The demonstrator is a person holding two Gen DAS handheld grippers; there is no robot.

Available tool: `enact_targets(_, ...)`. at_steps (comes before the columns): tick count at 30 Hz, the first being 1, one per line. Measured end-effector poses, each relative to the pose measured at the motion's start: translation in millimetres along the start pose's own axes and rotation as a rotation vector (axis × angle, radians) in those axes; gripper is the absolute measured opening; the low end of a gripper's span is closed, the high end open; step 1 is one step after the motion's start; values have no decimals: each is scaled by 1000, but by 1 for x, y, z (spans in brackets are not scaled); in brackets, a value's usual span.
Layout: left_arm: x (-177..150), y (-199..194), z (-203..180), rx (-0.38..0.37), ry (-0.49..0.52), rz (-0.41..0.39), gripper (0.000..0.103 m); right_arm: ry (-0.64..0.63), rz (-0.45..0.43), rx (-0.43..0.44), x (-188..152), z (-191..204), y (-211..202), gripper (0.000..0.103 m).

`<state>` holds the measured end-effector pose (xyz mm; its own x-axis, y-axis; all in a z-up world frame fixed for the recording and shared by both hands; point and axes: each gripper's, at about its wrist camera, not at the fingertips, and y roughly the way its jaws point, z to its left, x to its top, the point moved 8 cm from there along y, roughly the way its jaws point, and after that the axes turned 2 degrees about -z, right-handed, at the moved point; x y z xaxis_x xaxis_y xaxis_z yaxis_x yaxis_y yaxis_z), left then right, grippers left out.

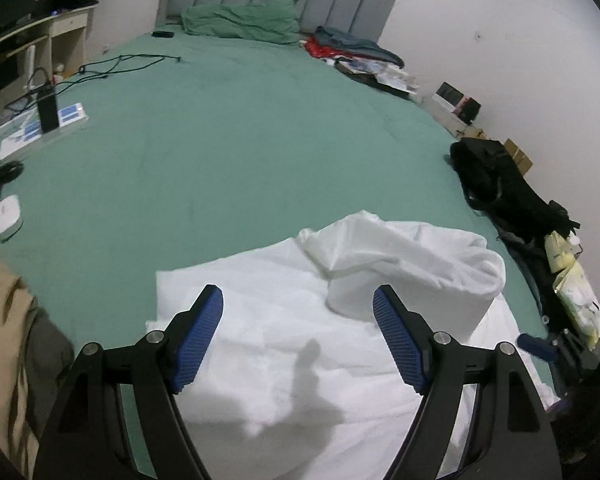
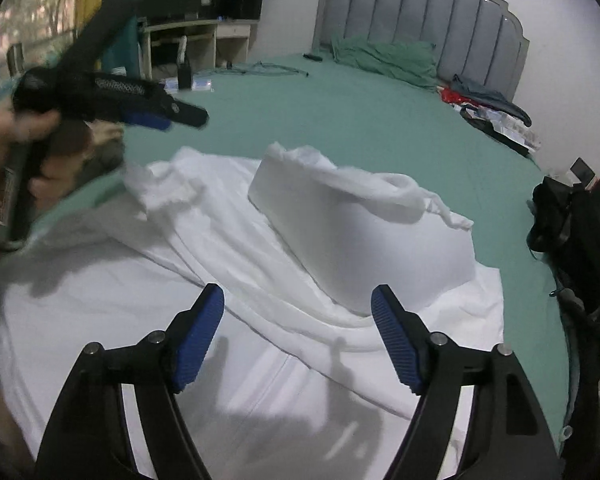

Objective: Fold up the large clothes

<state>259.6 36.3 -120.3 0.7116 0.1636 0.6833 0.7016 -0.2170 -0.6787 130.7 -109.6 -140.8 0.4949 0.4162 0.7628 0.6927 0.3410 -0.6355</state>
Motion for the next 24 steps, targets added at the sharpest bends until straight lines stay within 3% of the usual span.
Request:
enact_targets(3, 12, 1, 2, 29, 5, -23, 81, 1, -32, -16, 20, -24, -3, 76)
enact_targets(6, 21, 2, 4, 40, 23, -30, 81, -111, 0, 40, 41, -48, 9, 76)
enact_targets(8, 26, 8, 0, 20, 12, -12, 81, -269, 73, 111, 48, -54, 29, 76)
enact_targets(10, 32, 23, -11, -8, -10, 22, 81, -491, 164, 126, 44, -53, 48, 76)
enact_targets(13, 37, 59, -33, -22, -6, 123, 81, -797, 296, 162, 34, -51, 75, 76)
enact_targets(15, 36, 81, -44, -42, -19, 170, 81, -903, 324, 180, 35, -49, 86, 76)
enact_targets(18, 20, 106, -53, -12, -11, 275, 81, -989, 360, 242, 35, -43, 102, 76)
enact_targets(20, 8, 109, -57, -15, 4, 306, 74, -995, 424, 277, 24, -41, 113, 76)
enact_targets(22, -4, 106, -59, -9, 24, 316, 58, -1000, 425, 273, 14, -40, 119, 75)
enact_targets(24, -13, 99, -57, 21, 43, 314, 47, -947, 393, 267, 11, -41, 118, 50)
